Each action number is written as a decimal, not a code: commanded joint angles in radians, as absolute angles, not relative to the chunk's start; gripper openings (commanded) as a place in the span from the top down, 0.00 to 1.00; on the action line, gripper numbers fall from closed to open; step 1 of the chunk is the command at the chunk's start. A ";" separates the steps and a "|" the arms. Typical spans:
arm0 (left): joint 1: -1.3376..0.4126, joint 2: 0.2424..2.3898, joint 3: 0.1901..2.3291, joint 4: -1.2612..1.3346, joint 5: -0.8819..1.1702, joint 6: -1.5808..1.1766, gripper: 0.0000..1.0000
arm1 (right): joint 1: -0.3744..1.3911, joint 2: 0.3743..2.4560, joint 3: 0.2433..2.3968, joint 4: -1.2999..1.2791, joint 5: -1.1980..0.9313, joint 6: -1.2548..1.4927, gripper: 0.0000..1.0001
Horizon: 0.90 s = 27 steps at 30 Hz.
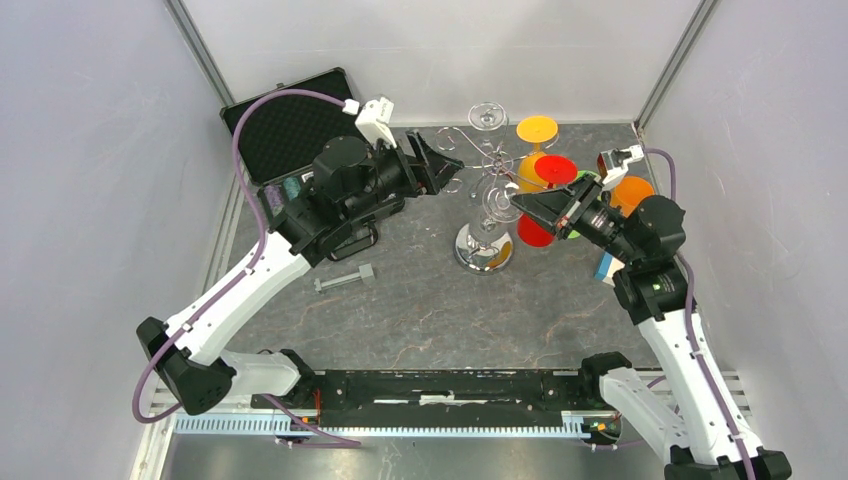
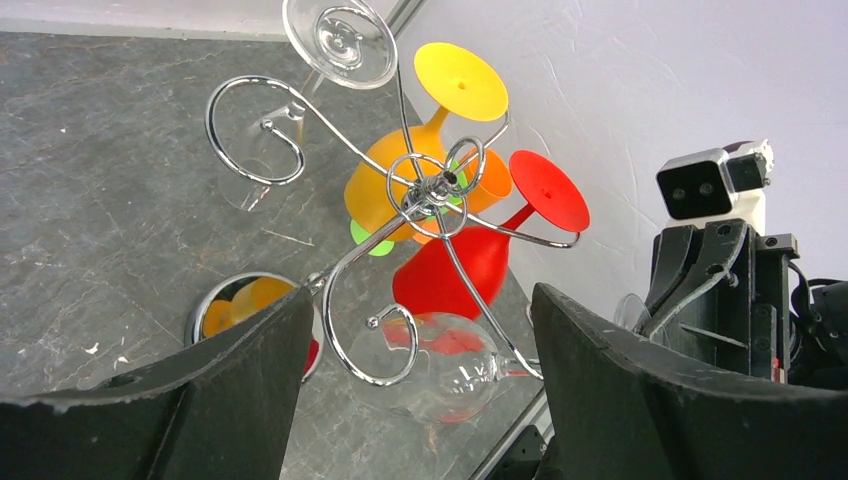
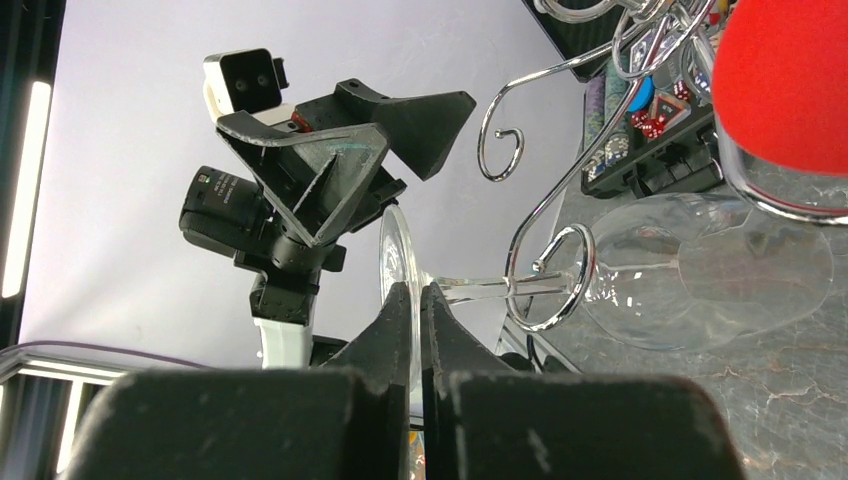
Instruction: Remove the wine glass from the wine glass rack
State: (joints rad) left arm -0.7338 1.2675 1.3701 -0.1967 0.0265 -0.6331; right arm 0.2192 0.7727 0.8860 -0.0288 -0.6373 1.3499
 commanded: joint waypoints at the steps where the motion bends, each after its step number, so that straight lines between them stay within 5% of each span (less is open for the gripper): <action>1: -0.737 1.232 1.401 -0.199 0.003 -0.591 0.16 | 0.239 0.787 0.895 0.069 -0.616 1.359 1.00; 27: -0.738 1.045 1.176 -0.032 0.117 -0.487 0.05 | 0.263 0.683 0.840 -0.025 -0.257 1.393 1.00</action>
